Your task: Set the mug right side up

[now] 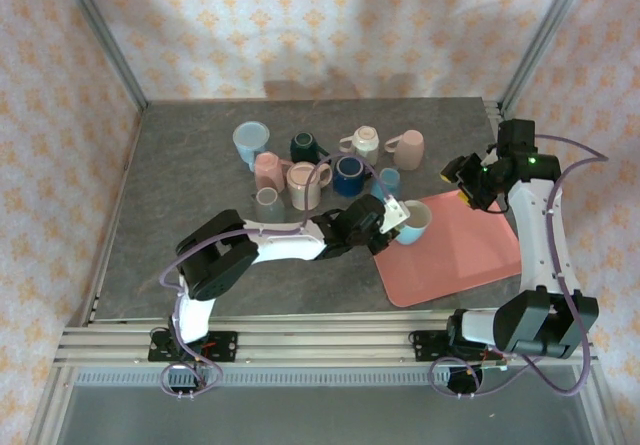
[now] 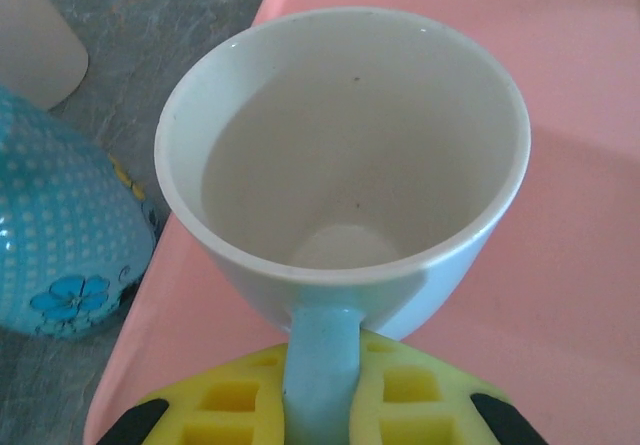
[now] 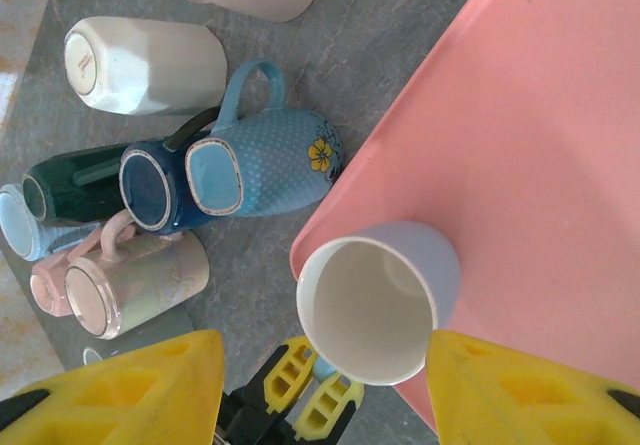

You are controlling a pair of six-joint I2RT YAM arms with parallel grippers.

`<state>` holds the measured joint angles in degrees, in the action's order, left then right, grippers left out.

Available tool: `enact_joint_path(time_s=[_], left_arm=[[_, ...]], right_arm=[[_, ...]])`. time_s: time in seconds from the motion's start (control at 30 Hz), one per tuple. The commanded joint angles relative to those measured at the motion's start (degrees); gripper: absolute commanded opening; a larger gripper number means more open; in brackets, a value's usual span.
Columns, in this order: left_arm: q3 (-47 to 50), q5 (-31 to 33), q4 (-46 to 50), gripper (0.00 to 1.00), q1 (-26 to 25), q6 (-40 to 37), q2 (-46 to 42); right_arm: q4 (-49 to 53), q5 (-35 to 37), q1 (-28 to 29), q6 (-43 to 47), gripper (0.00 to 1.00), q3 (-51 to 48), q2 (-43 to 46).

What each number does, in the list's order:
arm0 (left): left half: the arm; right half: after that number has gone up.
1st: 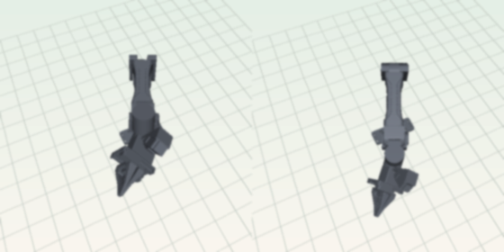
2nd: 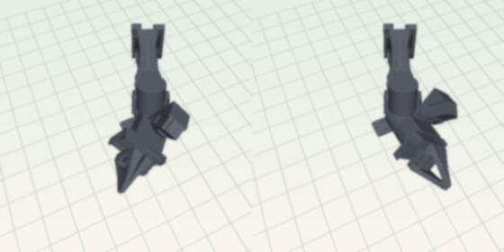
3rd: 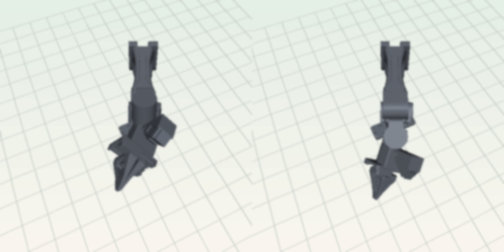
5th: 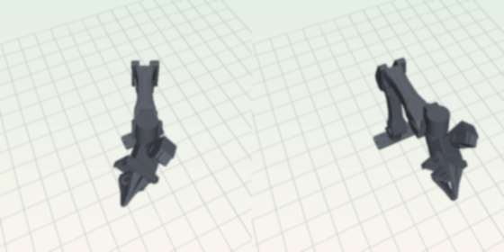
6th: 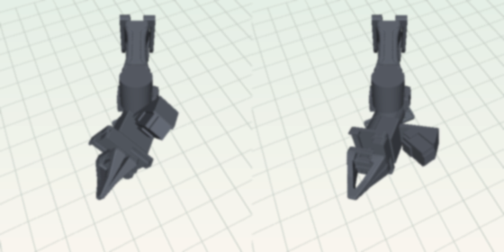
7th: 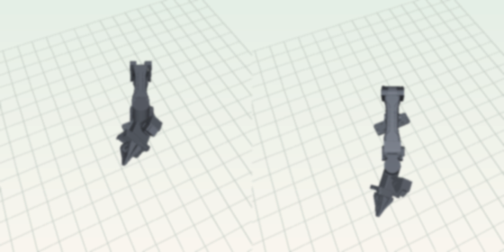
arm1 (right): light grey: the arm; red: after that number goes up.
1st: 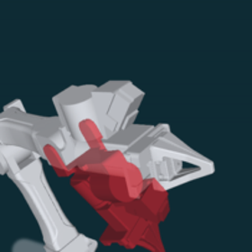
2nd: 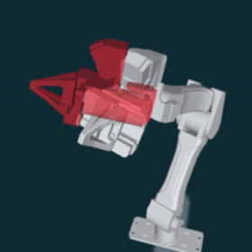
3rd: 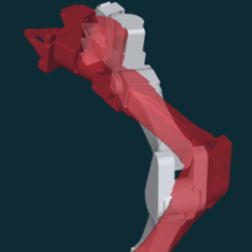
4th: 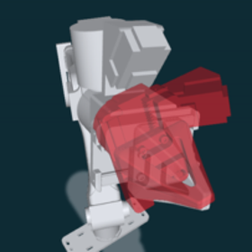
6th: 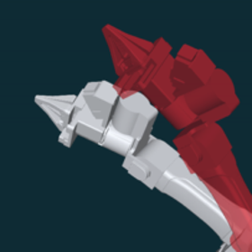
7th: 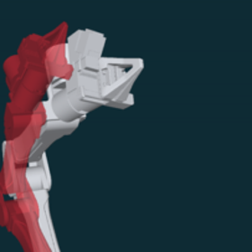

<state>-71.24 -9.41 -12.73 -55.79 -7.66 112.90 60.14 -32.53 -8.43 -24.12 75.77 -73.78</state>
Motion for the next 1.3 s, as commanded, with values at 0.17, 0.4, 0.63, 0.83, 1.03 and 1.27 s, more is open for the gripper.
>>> enact_joint_path(time_s=[0.17,0.4,0.63,0.83,1.03,1.27], left_arm=[[-4.88,3.17,-11.08,0.00,-0.94,-1.06,3.04],[-7.26,3.71,-12.18,0.00,-1.21,-1.67,6.15],[-10.52,3.58,-12.93,0.00,-1.21,-0.65,9.12],[-10.78,3.61,-13.03,0.17,-1.23,-0.34,9.47],[-9.64,2.36,-12.93,0.41,-1.21,-0.34,8.50],[-5.10,3.89,-15.46,0.49,-1.17,-0.10,5.12]], right_arm=[[1.65,1.31,-0.34,1.70,0.56,0.54,0.89],[1.21,1.07,-0.34,1.56,0.56,0.53,0.92],[2.08,1.71,-0.43,2.00,0.57,2.43,0.58],[2.61,1.92,-0.57,2.30,0.57,3.03,0.67],[2.70,1.86,-0.77,2.26,0.57,2.90,0.92],[2.88,2.70,-0.80,1.92,0.58,3.18,1.28]])
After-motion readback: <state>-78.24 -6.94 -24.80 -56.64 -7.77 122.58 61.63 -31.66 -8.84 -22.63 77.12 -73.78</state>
